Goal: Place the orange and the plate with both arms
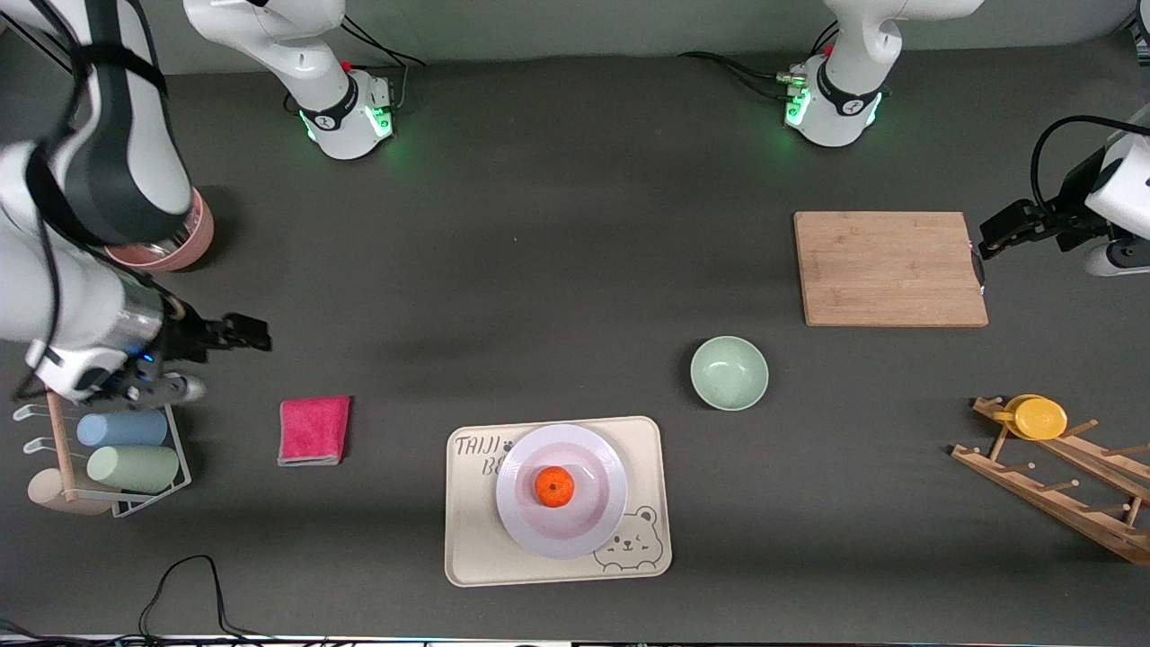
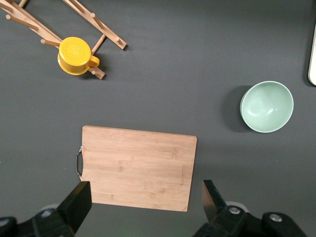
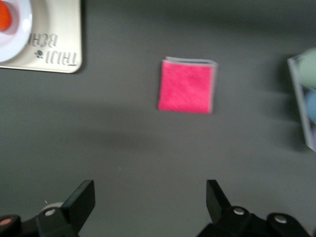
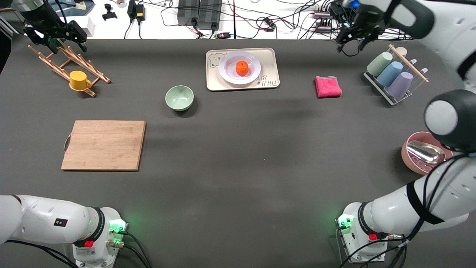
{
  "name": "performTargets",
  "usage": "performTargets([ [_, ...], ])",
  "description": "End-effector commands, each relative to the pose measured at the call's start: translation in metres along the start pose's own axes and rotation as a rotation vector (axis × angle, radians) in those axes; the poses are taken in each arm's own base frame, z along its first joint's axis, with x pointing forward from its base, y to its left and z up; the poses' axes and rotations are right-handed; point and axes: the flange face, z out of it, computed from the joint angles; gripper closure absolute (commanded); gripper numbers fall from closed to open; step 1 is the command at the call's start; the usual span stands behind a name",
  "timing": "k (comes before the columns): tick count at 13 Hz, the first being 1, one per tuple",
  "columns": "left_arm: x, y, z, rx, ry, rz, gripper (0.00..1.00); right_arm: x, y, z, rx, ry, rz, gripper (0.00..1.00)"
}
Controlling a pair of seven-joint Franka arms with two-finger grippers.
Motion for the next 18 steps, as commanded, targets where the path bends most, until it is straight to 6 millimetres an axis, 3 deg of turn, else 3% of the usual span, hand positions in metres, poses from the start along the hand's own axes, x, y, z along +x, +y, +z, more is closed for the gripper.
performTargets([
  [1,-0.012,-0.004,-0.012,0.001,0.011,0.012,0.0,-0.029,0.02,-0.028,-0.048,0.015,0.062,0.0],
  [4,-0.011,-0.009,-0.009,0.008,0.011,0.007,0.0,-0.048,0.055,-0.051,-0.041,0.034,0.124,0.0],
  [9,-0.012,-0.016,-0.008,0.007,0.0,0.016,0.0,-0.063,0.063,-0.081,-0.06,0.081,0.14,0.0],
  [18,-0.018,-0.02,-0.011,0.006,-0.025,0.046,0.0,-0.073,0.07,-0.087,-0.055,0.067,0.144,0.0],
])
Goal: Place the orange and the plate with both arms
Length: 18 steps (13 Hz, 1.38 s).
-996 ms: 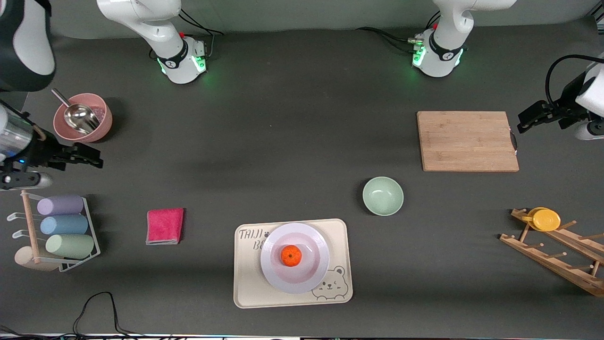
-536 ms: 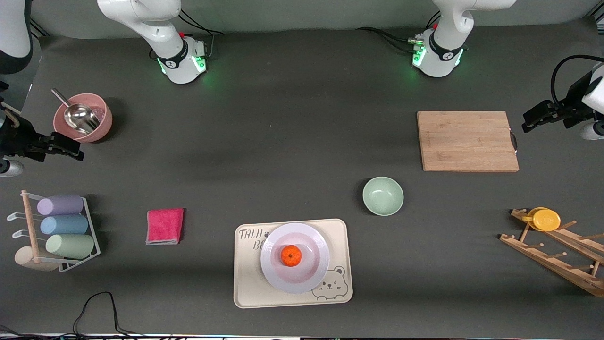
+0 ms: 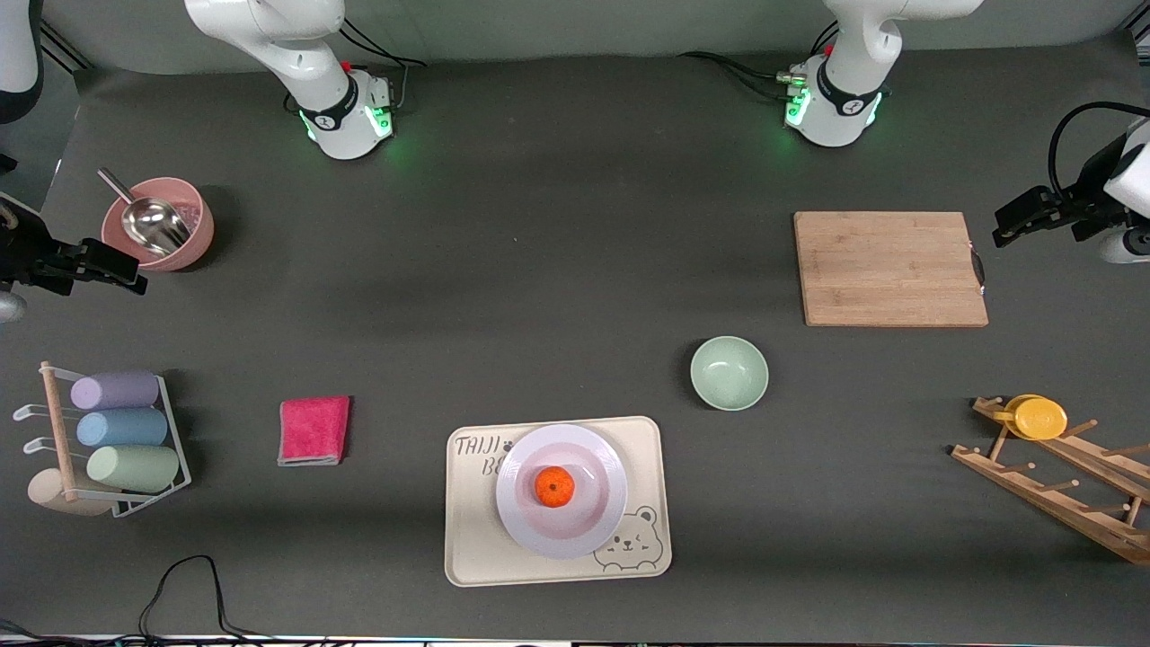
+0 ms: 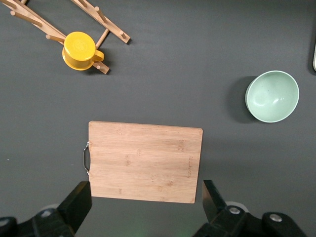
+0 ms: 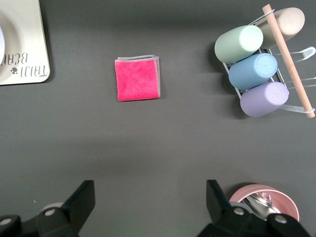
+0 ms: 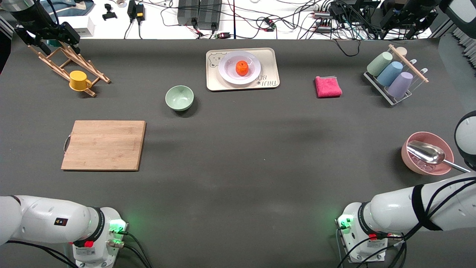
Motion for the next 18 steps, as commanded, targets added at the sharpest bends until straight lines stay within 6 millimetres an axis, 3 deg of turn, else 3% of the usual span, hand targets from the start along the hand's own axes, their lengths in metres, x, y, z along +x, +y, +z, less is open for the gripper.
performTargets([
  [1,-0.011,-0.0032,-0.0067,0.005,-0.004,0.018,0.0,-0.0081,-0.0018,-0.0056,-0.024,-0.005,0.009,0.0],
  [18,-0.0084,-0.0012,-0.0089,0.011,0.021,0.022,0.0,-0.0111,-0.0053,-0.0067,-0.017,-0.067,0.018,0.0],
])
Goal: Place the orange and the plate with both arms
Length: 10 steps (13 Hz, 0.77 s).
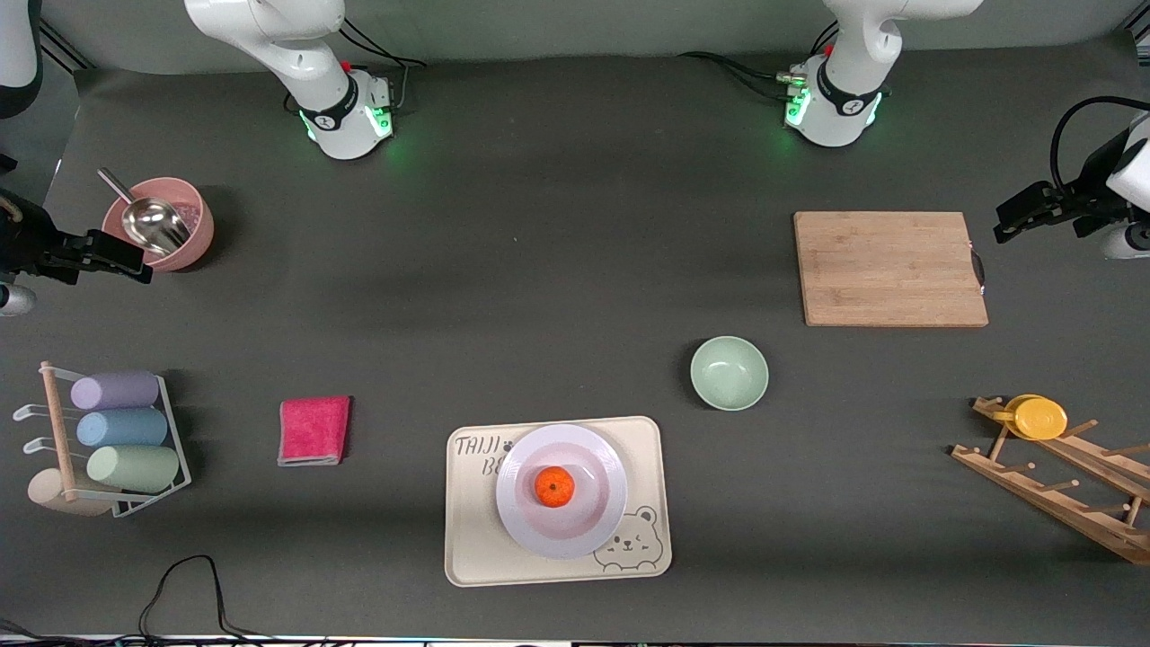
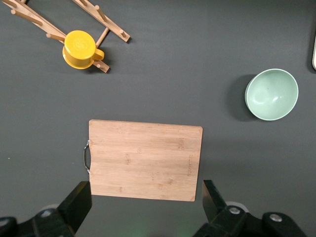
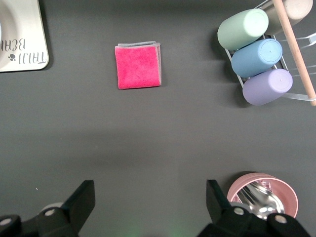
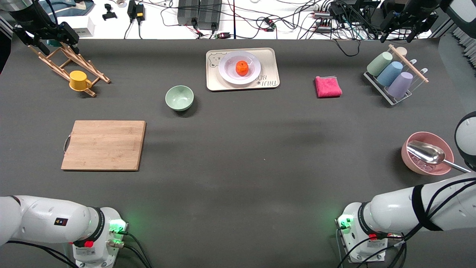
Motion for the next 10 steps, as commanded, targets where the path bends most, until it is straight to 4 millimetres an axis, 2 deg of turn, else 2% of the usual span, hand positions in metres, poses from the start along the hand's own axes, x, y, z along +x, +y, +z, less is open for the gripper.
performTargets([
  [1,-0.0048,0.0,-0.0077,0.013,0.033,0.02,0.0,-0.0061,-0.0036,-0.005,-0.018,-0.034,0.023,0.0],
  [10,-0.0019,0.0014,-0.016,0.017,0.052,0.015,0.0,-0.0085,-0.0036,-0.006,-0.01,-0.04,0.053,0.0],
])
